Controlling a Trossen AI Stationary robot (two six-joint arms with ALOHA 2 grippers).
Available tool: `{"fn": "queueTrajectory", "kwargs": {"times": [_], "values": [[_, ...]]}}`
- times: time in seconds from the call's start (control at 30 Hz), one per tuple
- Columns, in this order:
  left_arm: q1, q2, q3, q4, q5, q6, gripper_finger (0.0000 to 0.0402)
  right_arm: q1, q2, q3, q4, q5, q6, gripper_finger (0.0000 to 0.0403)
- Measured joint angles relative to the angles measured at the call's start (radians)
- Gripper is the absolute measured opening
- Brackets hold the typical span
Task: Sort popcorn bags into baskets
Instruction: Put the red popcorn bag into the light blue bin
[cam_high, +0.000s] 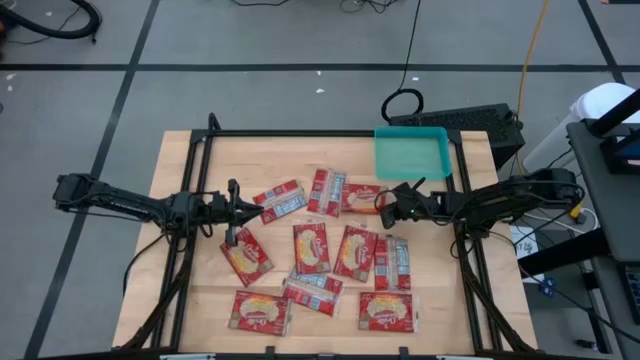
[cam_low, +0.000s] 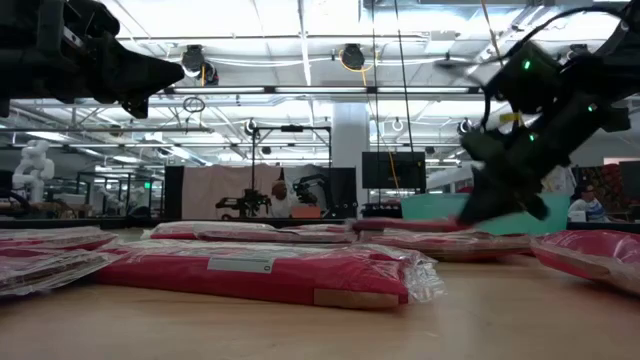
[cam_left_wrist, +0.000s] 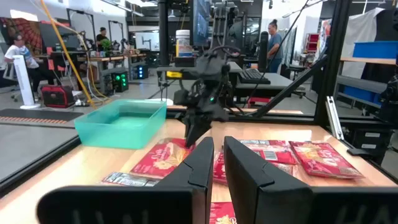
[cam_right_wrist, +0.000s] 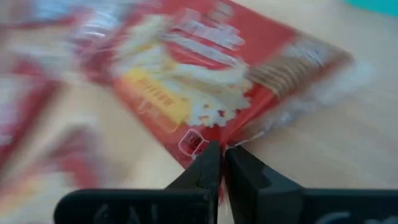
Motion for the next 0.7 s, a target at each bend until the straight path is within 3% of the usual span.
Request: {"fn": "queueTrajectory", "kwargs": {"times": [0.2,0.4,0.57,0.7], "values": [[0.0,-0.001,0.0,0.006,0.0,-0.037,0.0042,0.037,-0.044,0.002,0.201,-0.071,-0.129,0.0002],[0.0,-0.001,0.011,0.067,-0.009,-0.015,0.0043,0.069,-0.098,0.003,0.247,-0.076,-0.237,0.0001],[0.0,0.033,0.099,0.057,-0.018,0.038,0.0044,0.075,-0.137,0.004,0.266,-0.075,-0.361,0.0],[0.011,0.134,0.194,0.048,-0.044,0.086,0.0074,0.082,-0.145,0.024,0.277,-0.073,-0.454,0.0]]}}
